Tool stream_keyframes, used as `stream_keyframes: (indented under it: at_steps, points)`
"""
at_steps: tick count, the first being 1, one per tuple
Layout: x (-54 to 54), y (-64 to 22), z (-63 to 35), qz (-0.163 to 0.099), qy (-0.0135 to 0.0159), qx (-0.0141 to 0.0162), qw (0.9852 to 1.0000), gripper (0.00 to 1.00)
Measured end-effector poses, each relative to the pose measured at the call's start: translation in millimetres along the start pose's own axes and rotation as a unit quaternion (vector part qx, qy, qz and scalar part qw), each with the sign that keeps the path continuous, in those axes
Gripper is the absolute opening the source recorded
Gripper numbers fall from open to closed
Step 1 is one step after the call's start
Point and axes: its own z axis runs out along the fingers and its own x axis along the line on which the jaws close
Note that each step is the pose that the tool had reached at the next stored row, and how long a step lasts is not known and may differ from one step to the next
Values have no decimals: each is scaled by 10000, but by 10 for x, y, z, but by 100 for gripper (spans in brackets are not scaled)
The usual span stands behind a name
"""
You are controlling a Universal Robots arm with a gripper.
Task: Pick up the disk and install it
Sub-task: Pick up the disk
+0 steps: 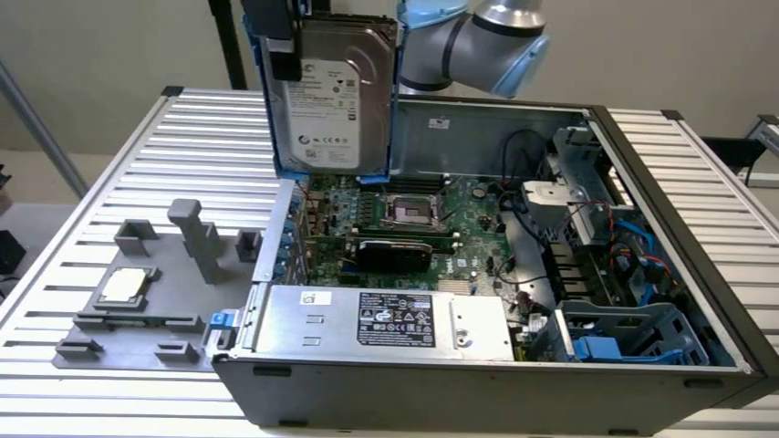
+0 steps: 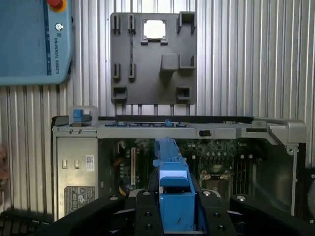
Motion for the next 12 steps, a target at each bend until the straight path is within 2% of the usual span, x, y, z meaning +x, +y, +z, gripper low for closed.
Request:
stream_keyframes:
  at_steps: [7, 12]
  points:
    - [174, -179, 4, 1, 0, 1, 10000, 33]
    - [260, -397, -1, 0, 0, 1, 10000, 33]
